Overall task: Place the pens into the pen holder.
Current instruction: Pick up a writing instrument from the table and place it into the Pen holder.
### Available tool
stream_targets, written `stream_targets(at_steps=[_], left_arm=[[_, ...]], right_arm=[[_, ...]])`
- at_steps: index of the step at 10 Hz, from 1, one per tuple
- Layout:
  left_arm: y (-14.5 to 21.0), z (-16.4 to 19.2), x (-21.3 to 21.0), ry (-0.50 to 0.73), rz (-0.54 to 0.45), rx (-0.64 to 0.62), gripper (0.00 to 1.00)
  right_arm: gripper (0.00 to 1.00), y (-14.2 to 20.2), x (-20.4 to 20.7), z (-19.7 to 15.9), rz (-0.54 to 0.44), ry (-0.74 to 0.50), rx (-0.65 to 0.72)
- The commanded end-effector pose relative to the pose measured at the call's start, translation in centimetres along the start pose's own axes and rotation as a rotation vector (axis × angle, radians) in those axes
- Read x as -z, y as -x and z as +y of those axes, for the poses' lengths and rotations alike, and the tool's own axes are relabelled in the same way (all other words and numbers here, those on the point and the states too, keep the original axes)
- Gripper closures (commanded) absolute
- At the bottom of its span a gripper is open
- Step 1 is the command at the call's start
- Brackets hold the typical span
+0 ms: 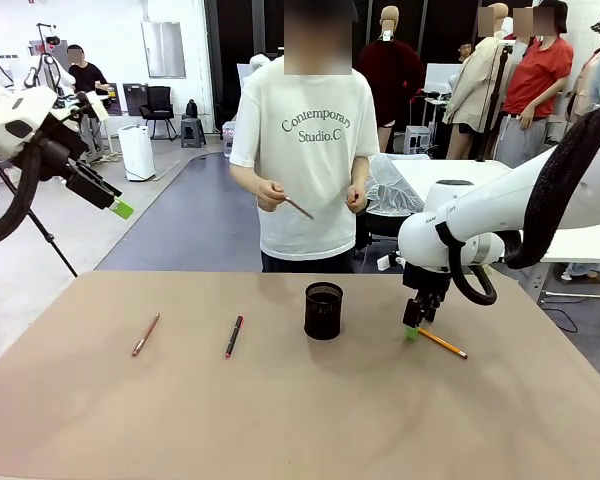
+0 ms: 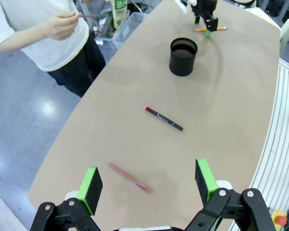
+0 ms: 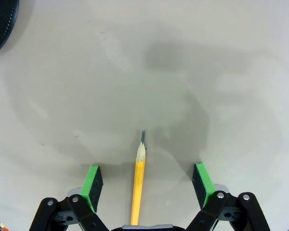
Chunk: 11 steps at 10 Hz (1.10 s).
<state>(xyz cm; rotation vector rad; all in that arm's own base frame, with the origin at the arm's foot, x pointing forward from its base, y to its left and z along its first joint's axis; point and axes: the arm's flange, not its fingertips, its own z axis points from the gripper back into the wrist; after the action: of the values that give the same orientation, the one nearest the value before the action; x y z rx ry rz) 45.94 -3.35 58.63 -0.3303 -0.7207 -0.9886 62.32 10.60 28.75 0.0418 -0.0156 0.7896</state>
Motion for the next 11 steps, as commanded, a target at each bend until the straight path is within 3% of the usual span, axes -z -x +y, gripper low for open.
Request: stream_targets(at_steps=[1,4,5,9,10,11], left_arm=[[0.0,0.1,-0.1,0.004,-0.003,0.004,0.0],[0.0,0.1,-0.1,0.004,-0.003,0.004,0.0],[0.0,0.1,-0.1,0.004,-0.003,0.004,0.0],[0.0,0.1,-0.1,0.004,-0.003,0.004,0.0],[0.0,0.1,-0.1,0.004,-0.003,0.004,0.0],[0.0,0.1,-0.1,0.004,-0.003,0.004,0.0]], right_arm=[[0.39,-0.9,-0.2,-0.2,0.04,0.017,0.006],[0.96,-1.0,-0.3,0.3,0.05,0.01,0.006],[1.0,-1.1,-0.4,0.5,0.057,0.008,0.002],[1.0,-1.1,-0.8,1.5,0.063,0.006,-0.02],[1.0,-0.7,-1.7,1.5,0.004,-0.019,-0.029],[1.0,0.3,-3.2,1.4,-0.116,-0.067,-0.035]])
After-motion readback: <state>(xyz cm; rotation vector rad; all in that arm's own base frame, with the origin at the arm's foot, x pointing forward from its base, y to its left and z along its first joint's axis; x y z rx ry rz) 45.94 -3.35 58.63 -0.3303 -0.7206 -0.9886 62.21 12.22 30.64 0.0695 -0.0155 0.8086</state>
